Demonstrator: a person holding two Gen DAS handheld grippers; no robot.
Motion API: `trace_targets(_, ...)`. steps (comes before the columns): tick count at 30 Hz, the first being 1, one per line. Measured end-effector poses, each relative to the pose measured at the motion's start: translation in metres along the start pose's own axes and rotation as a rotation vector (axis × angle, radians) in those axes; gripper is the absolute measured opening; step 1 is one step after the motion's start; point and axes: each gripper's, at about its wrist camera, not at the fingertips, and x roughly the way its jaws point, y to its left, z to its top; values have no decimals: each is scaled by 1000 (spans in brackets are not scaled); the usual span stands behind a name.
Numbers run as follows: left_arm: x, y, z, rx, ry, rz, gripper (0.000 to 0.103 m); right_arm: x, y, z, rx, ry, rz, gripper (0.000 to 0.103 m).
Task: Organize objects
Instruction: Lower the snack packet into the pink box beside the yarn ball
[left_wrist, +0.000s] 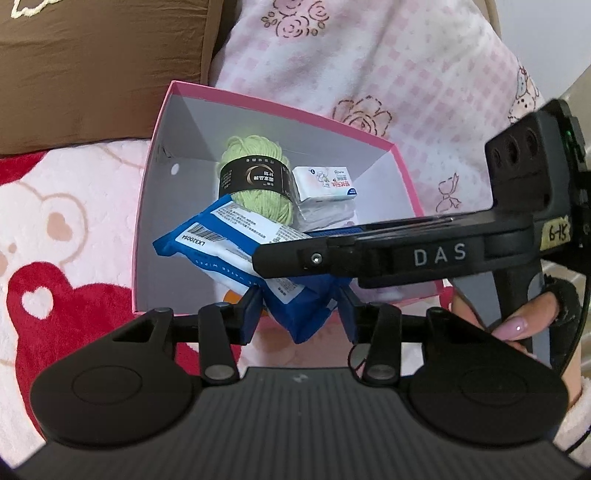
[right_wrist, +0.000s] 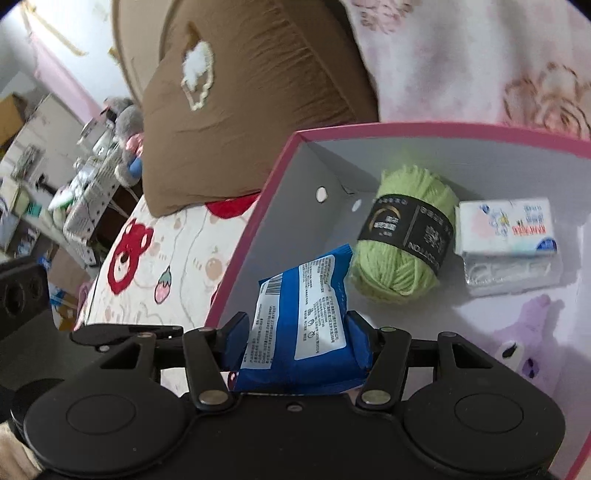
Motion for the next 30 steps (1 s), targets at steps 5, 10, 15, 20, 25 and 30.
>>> trace_targets(5, -3, -2, 0, -12, -7, -1, 44, 2, 6, 6, -43, 18, 13, 64)
trace_targets(10, 11, 5, 2, -49, -6, -19, 44, 7, 2, 9, -38, 43, -32, 65)
trace_targets(15, 28, 6, 5, -64, 29, -56, 44, 15, -11, 5, -9, 81, -92, 68)
trace_targets(20, 46, 1, 10, -56, 73, -86, 44, 8, -23, 2, -2, 74, -131, 68)
trace_targets(25, 57, -8, 10, -40, 83, -99, 43, 3, -31, -1, 0, 58, -190, 68)
trace_targets(30, 64, -17, 14, -15, 106, -92, 43, -2, -31, -3, -29, 55, -230, 69)
